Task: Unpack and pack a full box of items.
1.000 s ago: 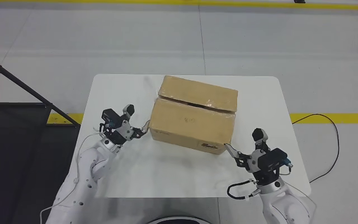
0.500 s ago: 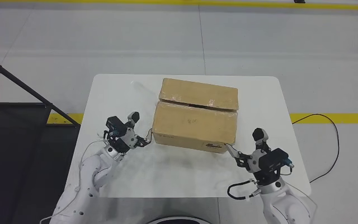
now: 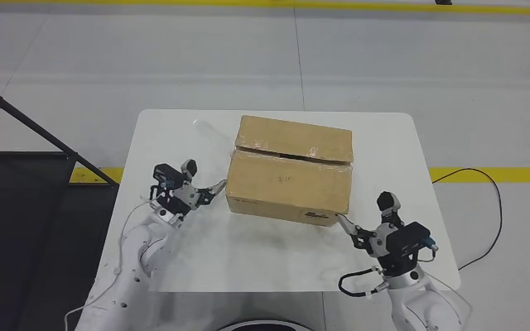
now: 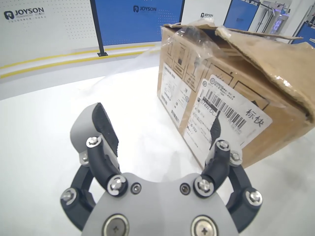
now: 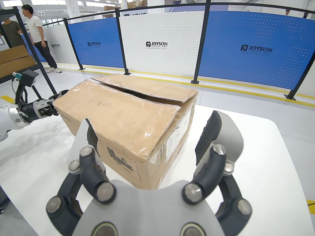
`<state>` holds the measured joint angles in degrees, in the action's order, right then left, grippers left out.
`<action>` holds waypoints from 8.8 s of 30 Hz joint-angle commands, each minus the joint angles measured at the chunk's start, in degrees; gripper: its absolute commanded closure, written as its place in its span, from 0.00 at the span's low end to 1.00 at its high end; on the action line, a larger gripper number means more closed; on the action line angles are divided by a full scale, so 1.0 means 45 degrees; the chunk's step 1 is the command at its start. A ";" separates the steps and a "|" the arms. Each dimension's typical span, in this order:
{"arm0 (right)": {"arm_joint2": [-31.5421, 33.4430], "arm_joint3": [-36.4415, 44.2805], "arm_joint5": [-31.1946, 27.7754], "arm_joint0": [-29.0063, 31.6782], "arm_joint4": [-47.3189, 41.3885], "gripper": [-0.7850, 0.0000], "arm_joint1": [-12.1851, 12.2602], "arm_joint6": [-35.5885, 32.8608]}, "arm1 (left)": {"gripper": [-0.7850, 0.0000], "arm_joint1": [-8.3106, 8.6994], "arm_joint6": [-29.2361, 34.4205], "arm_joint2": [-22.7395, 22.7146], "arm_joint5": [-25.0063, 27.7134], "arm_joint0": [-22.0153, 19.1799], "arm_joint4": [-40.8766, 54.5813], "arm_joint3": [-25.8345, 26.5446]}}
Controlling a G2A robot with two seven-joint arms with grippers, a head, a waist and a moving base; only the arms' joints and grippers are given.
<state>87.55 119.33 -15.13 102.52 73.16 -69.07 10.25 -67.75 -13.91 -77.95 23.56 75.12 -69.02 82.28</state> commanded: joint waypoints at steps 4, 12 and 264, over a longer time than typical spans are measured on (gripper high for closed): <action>0.0098 0.0015 -0.0007 0.0065 -0.0040 0.00 0.0004 0.0031 | 0.00 -0.0033 -0.0174 0.0324 0.0335 -0.0031 -0.0145 0.0089; 0.0119 -0.0055 -0.0084 0.0024 -0.0094 0.00 0.0003 0.0070 | 0.00 0.0031 -0.0334 0.0405 0.0914 0.0453 -0.0628 0.0675; -0.3168 -1.0088 0.1851 -1.1616 -2.3825 0.00 0.1499 -1.2879 | 0.00 0.0138 0.6204 -0.2651 0.3563 0.4765 0.2580 0.6180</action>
<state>73.72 74.34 -5.87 50.91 -34.50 -62.14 -49.15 -67.13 14.01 -89.87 39.59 96.57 -57.41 110.09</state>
